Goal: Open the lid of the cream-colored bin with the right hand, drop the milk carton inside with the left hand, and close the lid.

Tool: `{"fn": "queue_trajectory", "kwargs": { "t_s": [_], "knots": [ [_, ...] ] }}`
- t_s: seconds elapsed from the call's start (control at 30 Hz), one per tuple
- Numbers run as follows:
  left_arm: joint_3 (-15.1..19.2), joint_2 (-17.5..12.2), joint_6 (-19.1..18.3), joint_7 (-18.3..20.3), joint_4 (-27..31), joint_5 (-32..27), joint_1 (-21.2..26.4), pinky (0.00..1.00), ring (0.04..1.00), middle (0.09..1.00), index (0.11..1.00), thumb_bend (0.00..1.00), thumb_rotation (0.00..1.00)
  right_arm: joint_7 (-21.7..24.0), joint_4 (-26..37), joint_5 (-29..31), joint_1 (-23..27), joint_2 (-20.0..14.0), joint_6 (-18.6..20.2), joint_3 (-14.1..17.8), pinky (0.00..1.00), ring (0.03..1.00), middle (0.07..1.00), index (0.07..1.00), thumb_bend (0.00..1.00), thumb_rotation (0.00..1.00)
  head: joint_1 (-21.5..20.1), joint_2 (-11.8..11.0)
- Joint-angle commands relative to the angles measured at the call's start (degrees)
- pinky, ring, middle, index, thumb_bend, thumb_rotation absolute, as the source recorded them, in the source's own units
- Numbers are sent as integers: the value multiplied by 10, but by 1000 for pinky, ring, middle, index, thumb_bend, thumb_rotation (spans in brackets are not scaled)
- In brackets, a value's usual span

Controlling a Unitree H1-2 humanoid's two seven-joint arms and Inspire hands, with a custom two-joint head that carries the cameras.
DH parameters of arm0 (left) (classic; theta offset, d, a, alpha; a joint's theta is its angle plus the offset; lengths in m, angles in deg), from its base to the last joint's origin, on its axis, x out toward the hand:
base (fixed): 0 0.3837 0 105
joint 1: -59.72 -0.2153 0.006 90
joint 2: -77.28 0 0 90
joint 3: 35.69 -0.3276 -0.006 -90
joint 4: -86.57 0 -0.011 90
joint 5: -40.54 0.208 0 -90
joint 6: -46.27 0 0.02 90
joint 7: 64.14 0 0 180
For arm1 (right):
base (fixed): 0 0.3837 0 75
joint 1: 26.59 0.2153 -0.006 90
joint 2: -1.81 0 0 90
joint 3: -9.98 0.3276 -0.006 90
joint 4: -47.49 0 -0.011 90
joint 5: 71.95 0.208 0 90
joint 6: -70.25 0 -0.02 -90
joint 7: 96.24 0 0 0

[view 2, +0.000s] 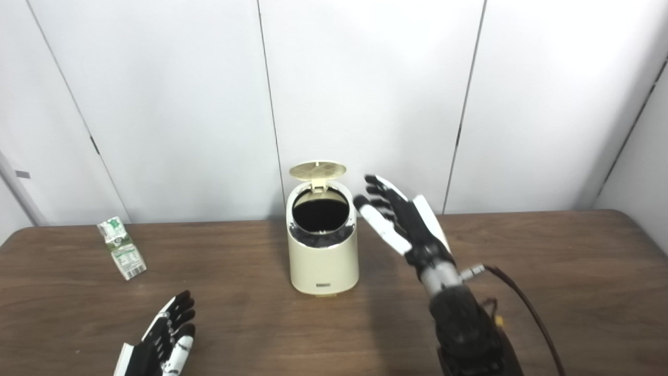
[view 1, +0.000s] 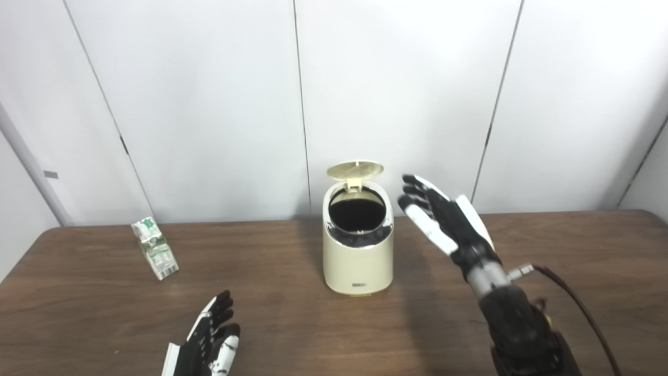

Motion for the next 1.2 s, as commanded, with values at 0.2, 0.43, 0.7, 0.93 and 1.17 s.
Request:
{"fn": "queue_trajectory", "kwargs": {
  "t_s": [0.2, 0.43, 0.7, 0.93, 1.17],
  "knots": [
    [-1, 2, 8, -4, -28, -10, -12, 835, 878, 898, 934, 303, 591, 0, 78, 42, -64, -12, -21, 34, 807, 870, 892, 904, 458, 893, -3, 1],
    [1, -3, 13, -5, -31, -9, -12, 826, 871, 892, 933, 295, 588, -12, 59, 104, -131, 2, -56, 71, 830, 893, 909, 910, 488, 909, -1, 4],
    [-3, -6, 5, -2, -15, -3, -18, 820, 873, 894, 927, 303, 612, -22, 58, 128, -195, 5, -101, 85, 883, 925, 929, 939, 525, 935, 28, 10],
    [-9, 0, 5, -11, -16, 18, -20, 803, 863, 879, 911, 354, 615, -30, 37, 139, -223, 3, -139, 97, 897, 933, 935, 947, 532, 968, 85, 8],
    [-17, 10, 24, -29, -37, 38, -15, 772, 841, 856, 893, 390, 593, -21, 10, 180, -231, -8, -182, 115, 925, 955, 957, 969, 517, 977, 150, -1]
  ]
}}
